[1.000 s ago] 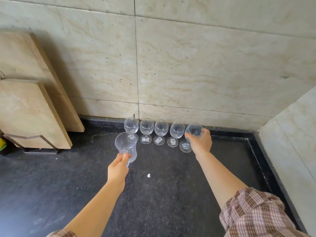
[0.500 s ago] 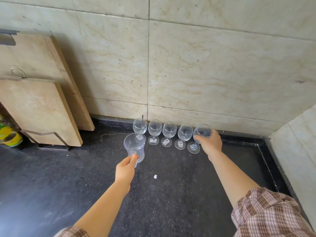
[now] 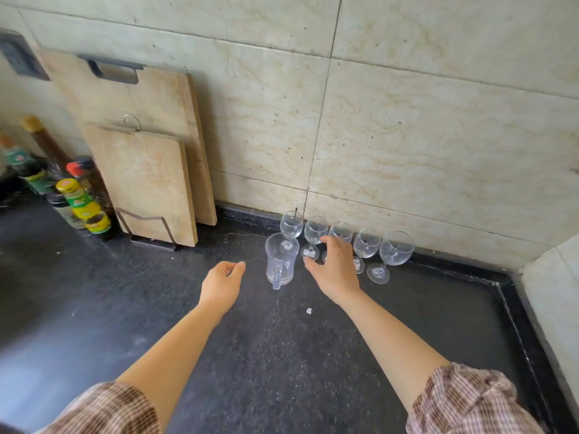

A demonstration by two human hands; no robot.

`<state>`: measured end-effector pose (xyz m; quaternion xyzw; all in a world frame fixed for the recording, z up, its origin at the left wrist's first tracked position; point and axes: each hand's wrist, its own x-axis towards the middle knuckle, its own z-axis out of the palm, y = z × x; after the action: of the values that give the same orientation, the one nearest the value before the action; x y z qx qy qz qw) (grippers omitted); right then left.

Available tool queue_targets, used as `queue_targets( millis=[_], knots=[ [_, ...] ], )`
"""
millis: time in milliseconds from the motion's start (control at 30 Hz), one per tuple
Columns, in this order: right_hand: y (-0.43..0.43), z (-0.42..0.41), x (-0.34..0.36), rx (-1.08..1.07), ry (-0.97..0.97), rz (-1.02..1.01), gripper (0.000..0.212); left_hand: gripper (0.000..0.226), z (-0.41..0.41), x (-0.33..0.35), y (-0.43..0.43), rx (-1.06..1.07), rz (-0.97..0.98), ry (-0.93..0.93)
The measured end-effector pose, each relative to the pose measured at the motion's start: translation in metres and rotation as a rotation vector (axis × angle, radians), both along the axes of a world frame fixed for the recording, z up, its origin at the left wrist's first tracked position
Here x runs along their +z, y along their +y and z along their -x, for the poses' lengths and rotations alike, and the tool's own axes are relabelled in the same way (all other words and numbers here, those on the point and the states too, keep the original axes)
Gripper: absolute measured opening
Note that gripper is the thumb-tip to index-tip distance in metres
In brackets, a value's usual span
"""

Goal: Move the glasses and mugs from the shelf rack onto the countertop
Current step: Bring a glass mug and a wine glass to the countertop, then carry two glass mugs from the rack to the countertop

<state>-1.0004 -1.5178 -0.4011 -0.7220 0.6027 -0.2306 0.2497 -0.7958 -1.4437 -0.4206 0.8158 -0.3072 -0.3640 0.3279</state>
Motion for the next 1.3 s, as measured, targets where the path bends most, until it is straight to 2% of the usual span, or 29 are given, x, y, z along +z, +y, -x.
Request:
queue_targets(
  millis=[200,400,600,967,1300],
  knots=[
    [0.069,-0.080,0.013,0.392,0.151,-0.012,0.057,0.035,-0.050,0.030,0.078,0.043,0.053,-0.140],
    [0.169,-0.163,0.035,0.620,0.283,-0.007,0.058,0.032,-0.104,0.038,0.212,0.060,0.013,-0.336],
    [0.310,-0.254,0.064,0.781,0.262,0.027,0.063,0.040,-0.171,0.073,0.381,0.095,-0.037,-0.514],
    [0.591,-0.425,0.120,1.258,0.267,0.261,0.063,0.043,-0.269,0.132,0.704,0.522,-0.175,-0.677],
    [0.796,-0.588,0.170,1.582,0.185,0.496,0.061,0.042,-0.370,0.195,0.914,0.839,-0.330,-0.830]
  ],
)
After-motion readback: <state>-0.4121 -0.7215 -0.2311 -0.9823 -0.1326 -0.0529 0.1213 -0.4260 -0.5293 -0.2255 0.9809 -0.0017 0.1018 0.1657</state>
